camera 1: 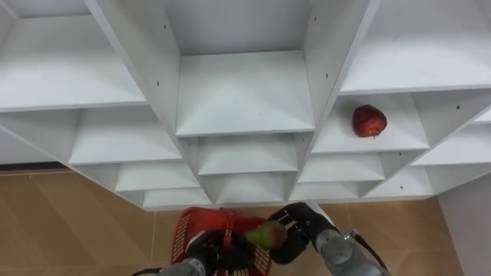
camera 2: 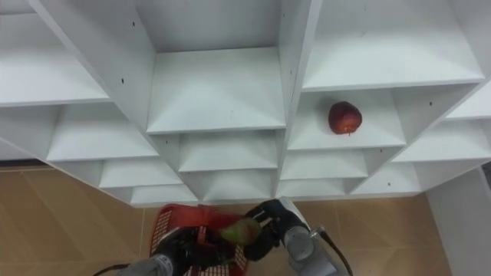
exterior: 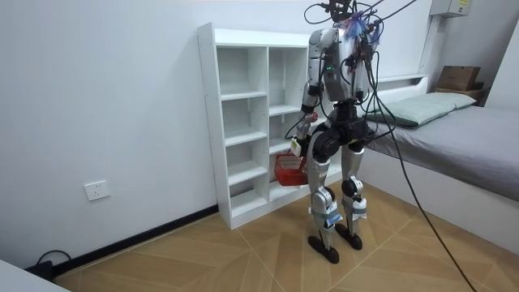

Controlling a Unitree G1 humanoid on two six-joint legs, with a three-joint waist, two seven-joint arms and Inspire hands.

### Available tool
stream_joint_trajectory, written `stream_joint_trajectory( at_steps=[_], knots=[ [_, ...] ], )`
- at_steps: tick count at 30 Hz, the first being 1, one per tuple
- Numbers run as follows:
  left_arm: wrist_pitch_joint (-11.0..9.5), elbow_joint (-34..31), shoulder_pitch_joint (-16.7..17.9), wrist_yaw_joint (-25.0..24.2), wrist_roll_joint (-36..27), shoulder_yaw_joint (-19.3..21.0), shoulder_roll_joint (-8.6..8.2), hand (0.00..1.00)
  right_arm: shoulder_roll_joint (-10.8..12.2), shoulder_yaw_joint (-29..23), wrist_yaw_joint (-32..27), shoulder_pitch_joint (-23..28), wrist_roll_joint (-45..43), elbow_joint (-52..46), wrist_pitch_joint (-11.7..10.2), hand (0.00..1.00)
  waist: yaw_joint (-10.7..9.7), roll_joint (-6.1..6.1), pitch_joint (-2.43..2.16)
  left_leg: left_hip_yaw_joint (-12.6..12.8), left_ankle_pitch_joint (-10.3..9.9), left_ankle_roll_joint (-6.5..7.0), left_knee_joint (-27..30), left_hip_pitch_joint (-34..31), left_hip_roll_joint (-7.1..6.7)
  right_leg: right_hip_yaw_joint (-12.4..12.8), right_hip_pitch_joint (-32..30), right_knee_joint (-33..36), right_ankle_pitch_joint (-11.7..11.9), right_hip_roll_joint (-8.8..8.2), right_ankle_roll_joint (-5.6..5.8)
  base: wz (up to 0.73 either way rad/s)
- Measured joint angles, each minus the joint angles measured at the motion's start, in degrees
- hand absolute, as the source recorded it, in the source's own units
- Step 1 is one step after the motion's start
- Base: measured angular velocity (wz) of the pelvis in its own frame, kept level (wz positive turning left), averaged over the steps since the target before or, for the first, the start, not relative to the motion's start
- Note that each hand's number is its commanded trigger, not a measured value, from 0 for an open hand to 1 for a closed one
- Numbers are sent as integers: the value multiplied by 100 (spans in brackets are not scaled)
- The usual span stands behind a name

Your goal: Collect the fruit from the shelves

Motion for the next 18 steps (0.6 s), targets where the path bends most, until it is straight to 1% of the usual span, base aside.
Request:
stream_joint_trajectory(
  at_steps=[4,8,9,10,11,12,16,18],
  knots=[
    [77,-28,0,-1,5,2,-22,100,13,-1,-3,0,61,13,1,100,5,9,-7,11,0,0,-12,62,0,7,52,4,0,1,0,0],
    [84,-27,16,-1,3,1,-23,100,48,-37,9,0,61,137,1,100,11,18,-13,10,0,0,-12,115,0,0,102,2,0,-2,0,0],
    [86,-27,16,-2,5,-5,-36,100,58,-30,10,-1,69,198,0,87,12,25,-18,9,0,0,-14,119,0,3,106,3,0,-2,0,0],
    [86,-23,16,-2,2,-13,-46,100,62,-29,18,0,66,257,-2,60,6,32,-21,9,0,0,-17,120,-1,3,105,5,0,-5,0,0],
    [86,-17,17,-2,2,-18,-46,100,62,-28,34,1,65,282,-2,36,4,34,-23,9,0,0,-17,121,-1,4,105,7,0,-5,0,0],
    [86,-7,17,-2,3,-18,-45,100,52,-30,67,2,60,310,0,0,-1,35,-23,6,1,1,-15,123,-1,3,106,10,0,-5,0,0],
    [85,38,19,-6,50,-19,-49,100,51,12,179,2,33,343,-1,0,-4,42,-28,-18,1,1,-14,122,-1,17,109,20,0,2,0,0],
    [81,143,18,-14,55,-18,-47,100,61,19,318,2,33,430,-3,0,-1,58,-40,-20,2,1,-12,123,-1,22,109,23,0,20,-1,0]
  ],
)
